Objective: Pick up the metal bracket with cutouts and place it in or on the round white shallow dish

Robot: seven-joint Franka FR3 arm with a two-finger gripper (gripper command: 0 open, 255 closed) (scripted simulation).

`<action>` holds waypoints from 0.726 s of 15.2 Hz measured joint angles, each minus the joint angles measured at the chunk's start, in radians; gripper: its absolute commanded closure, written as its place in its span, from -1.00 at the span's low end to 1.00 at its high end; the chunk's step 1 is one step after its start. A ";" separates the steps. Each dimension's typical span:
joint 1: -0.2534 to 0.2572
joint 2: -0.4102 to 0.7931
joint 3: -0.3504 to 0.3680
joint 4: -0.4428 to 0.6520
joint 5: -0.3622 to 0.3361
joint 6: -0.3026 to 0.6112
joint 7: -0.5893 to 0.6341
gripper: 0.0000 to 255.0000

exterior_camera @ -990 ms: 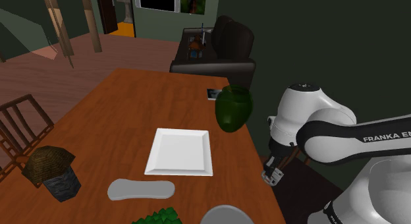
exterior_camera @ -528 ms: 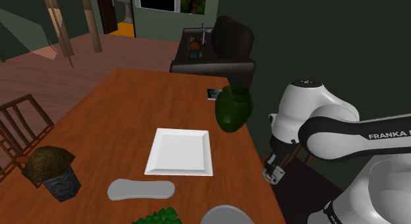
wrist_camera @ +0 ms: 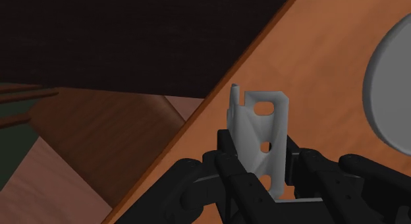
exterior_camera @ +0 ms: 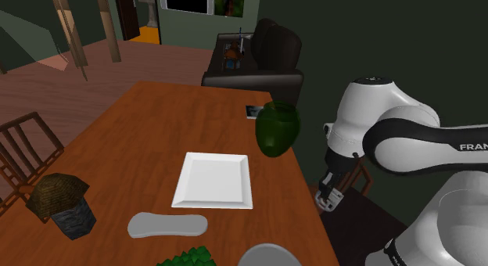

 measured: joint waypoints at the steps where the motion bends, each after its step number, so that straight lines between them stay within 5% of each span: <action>1: 0.001 -0.012 -0.002 0.009 -0.002 -0.020 0.002 1.00; 8: -0.008 -0.062 -0.025 0.084 -0.024 -0.145 0.000 1.00; 11: 0.029 -0.049 0.024 0.119 0.017 -0.164 0.057 1.00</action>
